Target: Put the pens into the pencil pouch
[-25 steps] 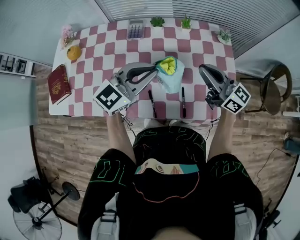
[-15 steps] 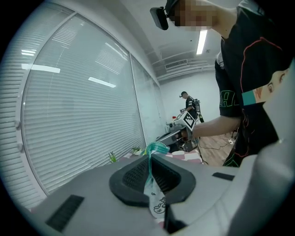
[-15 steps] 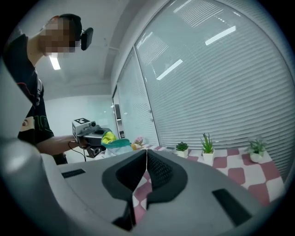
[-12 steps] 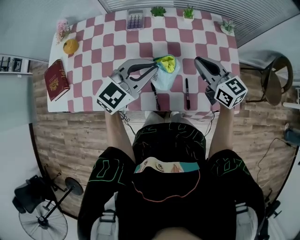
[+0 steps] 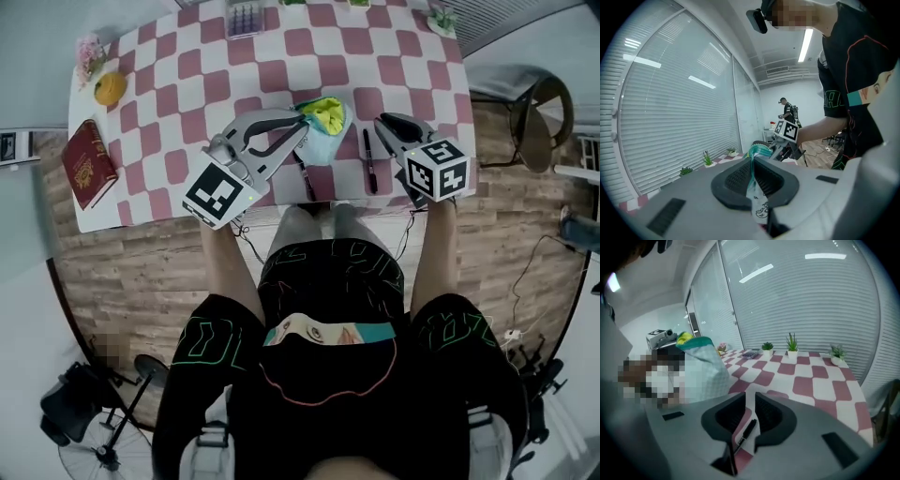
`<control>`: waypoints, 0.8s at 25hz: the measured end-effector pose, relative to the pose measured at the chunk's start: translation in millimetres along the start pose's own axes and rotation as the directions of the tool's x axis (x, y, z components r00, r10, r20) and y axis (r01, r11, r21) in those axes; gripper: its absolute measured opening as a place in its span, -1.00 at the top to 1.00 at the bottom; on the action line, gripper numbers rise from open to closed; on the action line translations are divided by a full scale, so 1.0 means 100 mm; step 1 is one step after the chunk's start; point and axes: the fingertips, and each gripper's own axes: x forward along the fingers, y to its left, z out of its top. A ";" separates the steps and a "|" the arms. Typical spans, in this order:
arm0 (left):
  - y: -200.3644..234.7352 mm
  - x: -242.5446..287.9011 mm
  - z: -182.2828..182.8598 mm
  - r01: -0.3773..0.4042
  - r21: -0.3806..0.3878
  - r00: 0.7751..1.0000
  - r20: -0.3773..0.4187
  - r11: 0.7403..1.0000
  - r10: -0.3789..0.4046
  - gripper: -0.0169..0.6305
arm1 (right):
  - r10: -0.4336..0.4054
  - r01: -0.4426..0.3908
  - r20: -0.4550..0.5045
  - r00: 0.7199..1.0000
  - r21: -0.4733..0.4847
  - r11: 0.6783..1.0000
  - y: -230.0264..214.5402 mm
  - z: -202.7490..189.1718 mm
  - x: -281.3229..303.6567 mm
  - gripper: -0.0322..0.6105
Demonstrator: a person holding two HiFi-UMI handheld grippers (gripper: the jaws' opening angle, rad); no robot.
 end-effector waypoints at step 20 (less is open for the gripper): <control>-0.17 -0.04 -0.28 0.092 -0.044 0.996 0.017 0.995 -0.092 0.91 | -0.090 0.152 -0.405 0.910 0.124 0.981 -0.02 -0.84 0.53 0.65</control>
